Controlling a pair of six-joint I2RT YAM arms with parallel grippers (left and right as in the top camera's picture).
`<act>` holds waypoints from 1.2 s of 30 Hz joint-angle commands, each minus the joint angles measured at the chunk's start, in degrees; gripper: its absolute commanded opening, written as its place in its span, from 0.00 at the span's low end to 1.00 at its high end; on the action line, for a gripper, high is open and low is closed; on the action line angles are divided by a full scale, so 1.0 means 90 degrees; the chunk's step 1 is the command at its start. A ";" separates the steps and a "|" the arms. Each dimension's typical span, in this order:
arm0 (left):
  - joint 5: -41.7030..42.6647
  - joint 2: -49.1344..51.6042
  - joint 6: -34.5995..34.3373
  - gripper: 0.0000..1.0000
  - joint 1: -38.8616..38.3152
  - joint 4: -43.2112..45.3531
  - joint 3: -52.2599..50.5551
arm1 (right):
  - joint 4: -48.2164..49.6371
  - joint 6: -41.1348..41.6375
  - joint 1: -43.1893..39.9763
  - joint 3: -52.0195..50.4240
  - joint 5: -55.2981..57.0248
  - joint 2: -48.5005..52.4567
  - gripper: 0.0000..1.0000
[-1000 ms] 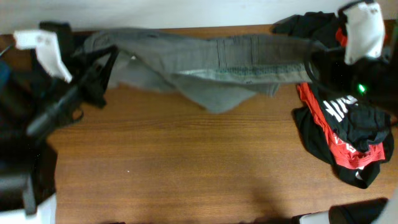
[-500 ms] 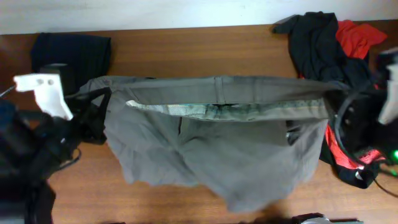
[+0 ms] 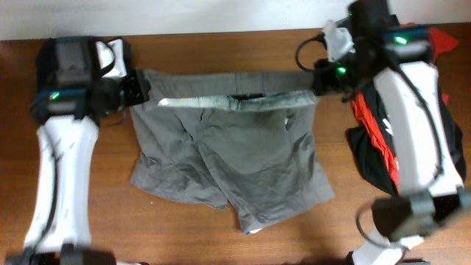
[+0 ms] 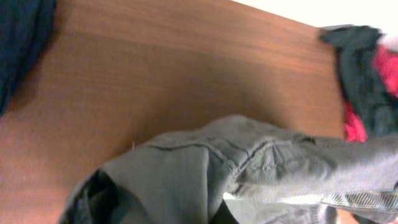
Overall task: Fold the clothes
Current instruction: 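Lay the shorts flat on the table and open both grippers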
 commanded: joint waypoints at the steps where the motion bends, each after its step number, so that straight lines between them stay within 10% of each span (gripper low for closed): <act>1: -0.0347 0.0942 0.0141 0.01 -0.0143 0.0787 -0.0010 | 0.0818 0.0024 -0.0044 -0.0017 0.0214 0.0908 0.04; 8: -0.0255 0.3038 0.0141 0.01 -0.0826 0.3837 -0.0010 | 0.3094 0.0024 -0.0044 -0.0017 0.0148 0.2463 0.04; 9: -0.0313 0.3424 0.0141 0.46 -0.1005 0.5185 -0.0010 | 0.4131 0.0022 -0.0044 -0.0017 0.0131 0.2616 0.20; 10: -0.0427 0.3543 0.0138 0.99 -0.1052 0.5770 -0.0010 | 0.4682 0.0024 -0.0044 -0.0017 0.0121 0.2671 0.58; 12: -0.0668 0.3626 0.0138 0.99 -0.1078 0.6625 -0.0010 | 0.5294 0.0027 -0.0044 -0.0017 0.0102 0.2671 0.99; 15: -0.0758 0.3538 0.0138 0.99 -0.1071 0.7002 0.0104 | 0.5503 0.0024 -0.0051 0.0080 0.0107 0.2659 0.99; 36: -0.0923 0.3424 0.1316 0.99 -0.0738 0.1749 0.0780 | 0.2149 -0.0447 -0.0075 0.0155 -0.0920 0.2482 0.98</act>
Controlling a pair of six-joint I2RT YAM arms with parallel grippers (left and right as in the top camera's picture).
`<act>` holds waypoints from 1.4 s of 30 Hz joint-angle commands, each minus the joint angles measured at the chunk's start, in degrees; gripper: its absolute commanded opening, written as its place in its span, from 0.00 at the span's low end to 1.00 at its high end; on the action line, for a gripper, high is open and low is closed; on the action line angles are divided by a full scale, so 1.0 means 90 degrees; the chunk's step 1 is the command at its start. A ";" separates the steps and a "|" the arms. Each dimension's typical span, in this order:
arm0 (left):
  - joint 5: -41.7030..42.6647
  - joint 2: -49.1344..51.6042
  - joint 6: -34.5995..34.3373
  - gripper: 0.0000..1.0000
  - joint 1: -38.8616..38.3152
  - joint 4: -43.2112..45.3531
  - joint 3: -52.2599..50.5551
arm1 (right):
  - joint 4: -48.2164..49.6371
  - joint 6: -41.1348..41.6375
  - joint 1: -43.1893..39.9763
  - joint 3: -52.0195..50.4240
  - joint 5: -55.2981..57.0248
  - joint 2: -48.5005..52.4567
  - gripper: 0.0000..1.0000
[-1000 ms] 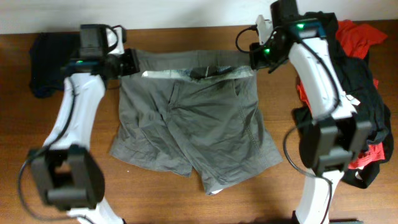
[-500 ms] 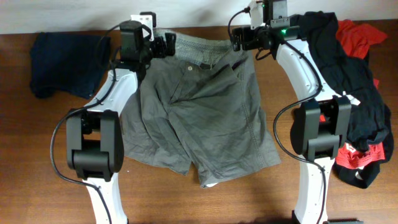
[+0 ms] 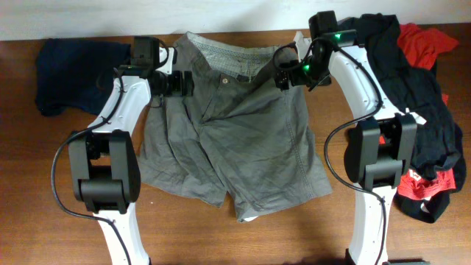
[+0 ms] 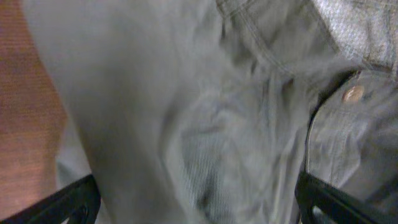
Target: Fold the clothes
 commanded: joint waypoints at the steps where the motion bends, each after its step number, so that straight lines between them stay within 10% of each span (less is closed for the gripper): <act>1: -0.0024 -0.0211 0.0369 0.99 -0.0022 -0.0367 0.0107 | 0.0233 -0.0415 0.0010 0.0095 -0.0743 -0.0226 0.95; 14: -0.0024 -0.0906 0.0758 0.99 0.0005 -0.0265 0.0328 | 0.2616 -0.3538 0.1491 0.0095 0.0233 0.0068 0.93; 31: -0.0415 -0.1933 0.1161 0.99 0.0131 -0.0838 0.0328 | 0.3276 -0.3587 0.1583 0.0095 -0.0165 0.1326 0.78; 34: -0.0483 -0.1933 0.1161 0.99 0.0148 -0.0835 0.0328 | 0.3305 -0.3582 0.1579 0.0095 -0.0163 0.1404 0.60; 37: -0.0600 -0.1933 0.1161 0.99 0.0148 -0.0833 0.0325 | 0.3483 -0.3300 0.1579 0.0109 -0.0039 0.1389 0.05; 42: -0.0595 -0.1933 0.1158 0.99 0.0148 -0.0833 0.0328 | 0.3415 -0.3026 0.1586 0.0678 -0.0022 0.1384 0.04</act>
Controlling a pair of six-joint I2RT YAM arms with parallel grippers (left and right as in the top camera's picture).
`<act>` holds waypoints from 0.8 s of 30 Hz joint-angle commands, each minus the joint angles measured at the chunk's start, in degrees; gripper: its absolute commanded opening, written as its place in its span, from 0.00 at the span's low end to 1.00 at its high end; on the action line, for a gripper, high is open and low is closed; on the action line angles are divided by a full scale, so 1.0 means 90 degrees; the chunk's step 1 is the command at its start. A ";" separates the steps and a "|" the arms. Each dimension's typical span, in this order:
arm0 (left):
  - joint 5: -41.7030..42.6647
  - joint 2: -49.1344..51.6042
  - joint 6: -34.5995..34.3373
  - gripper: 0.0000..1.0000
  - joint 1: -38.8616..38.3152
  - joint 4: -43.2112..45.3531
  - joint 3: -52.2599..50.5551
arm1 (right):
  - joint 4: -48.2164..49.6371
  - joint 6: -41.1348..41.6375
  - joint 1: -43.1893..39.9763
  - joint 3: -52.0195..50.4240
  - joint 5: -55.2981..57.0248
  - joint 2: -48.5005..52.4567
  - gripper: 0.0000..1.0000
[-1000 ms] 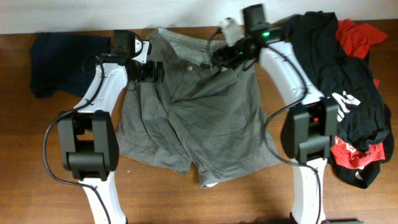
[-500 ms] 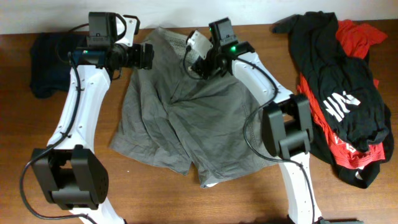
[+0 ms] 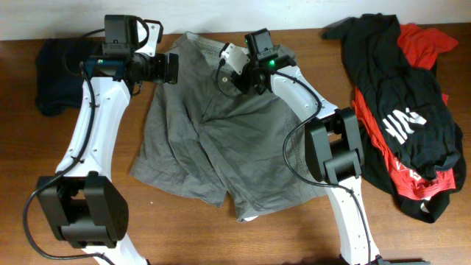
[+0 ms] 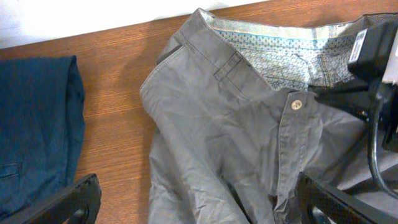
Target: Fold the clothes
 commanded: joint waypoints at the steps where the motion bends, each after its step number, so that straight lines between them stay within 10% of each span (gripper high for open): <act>1: -0.0085 -0.0182 0.0126 0.99 0.0041 -0.0024 0.0078 | -0.0138 0.0231 0.0007 0.0685 0.0032 0.0083 0.04; 24: -0.0061 -0.0182 0.0124 0.99 0.0039 -0.0002 0.0078 | 0.2220 0.0787 -0.0634 0.1717 0.0345 0.1302 0.04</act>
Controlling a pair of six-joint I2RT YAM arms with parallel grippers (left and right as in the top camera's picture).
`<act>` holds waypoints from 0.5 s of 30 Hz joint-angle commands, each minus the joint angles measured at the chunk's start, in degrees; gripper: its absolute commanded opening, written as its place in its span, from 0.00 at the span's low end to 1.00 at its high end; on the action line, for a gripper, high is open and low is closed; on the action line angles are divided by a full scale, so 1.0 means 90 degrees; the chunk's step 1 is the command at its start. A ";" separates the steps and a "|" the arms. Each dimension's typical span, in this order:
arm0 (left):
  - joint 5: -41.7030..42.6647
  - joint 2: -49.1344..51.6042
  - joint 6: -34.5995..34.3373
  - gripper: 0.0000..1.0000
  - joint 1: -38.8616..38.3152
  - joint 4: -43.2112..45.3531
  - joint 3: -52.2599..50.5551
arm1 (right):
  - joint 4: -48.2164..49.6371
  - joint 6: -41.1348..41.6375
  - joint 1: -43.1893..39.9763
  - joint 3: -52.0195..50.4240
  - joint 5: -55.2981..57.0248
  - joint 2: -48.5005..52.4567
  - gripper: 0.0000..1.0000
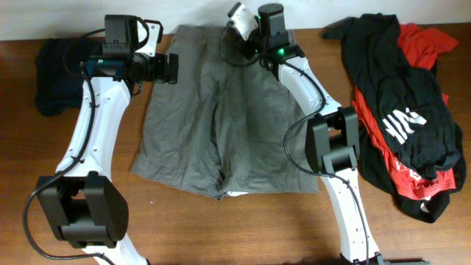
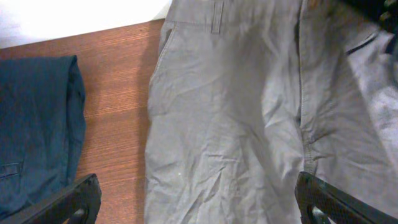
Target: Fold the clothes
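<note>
Grey shorts (image 1: 228, 118) lie spread flat in the middle of the table, waistband at the far edge and legs toward the front. My left gripper (image 1: 169, 68) hovers at the shorts' left side near the waist. In the left wrist view the left gripper (image 2: 199, 214) is open, fingers (image 2: 74, 202) wide apart above the grey cloth (image 2: 236, 124). My right gripper (image 1: 246, 43) sits on the middle of the waistband at the far edge; its jaws are hidden under the wrist.
A folded navy garment (image 1: 55, 70) lies at the far left, seen also as navy cloth (image 2: 34, 130) in the wrist view. A pile of black and red clothes (image 1: 401, 110) covers the right side. The table's far edge meets a white wall.
The shorts were rumpled with the waistband folded open and its lining showing; now they lie flat and smooth. My right gripper has moved from the fly area to the far edge. The left arm is unchanged.
First both grippers held the waistband stretched between them above the table. Then the shorts lay on the table with both grippers at the waist. Later the left gripper stood open beside them while the right was at the fly. Now the shorts lie flat.
</note>
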 commanded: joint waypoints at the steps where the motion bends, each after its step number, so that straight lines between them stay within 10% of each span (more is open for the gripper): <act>1: -0.0041 -0.0180 0.0126 0.99 0.0039 -0.0005 0.0075 | 0.0199 0.0321 -0.0185 0.0070 0.0187 0.0270 0.16; 5: -0.0041 -0.0180 0.0126 0.99 0.0039 -0.0005 0.0075 | 0.0238 0.0814 -0.0316 0.0148 0.0211 0.0223 0.94; 10: -0.0044 -0.0180 0.0129 0.99 0.0041 -0.0010 0.0075 | -0.0799 0.1154 -0.0474 0.0447 0.0185 -0.0277 0.99; 15: -0.0036 -0.0168 0.0124 0.99 0.0039 -0.0160 0.0075 | -0.4065 0.1151 -0.0520 0.1122 0.0131 -0.1302 0.99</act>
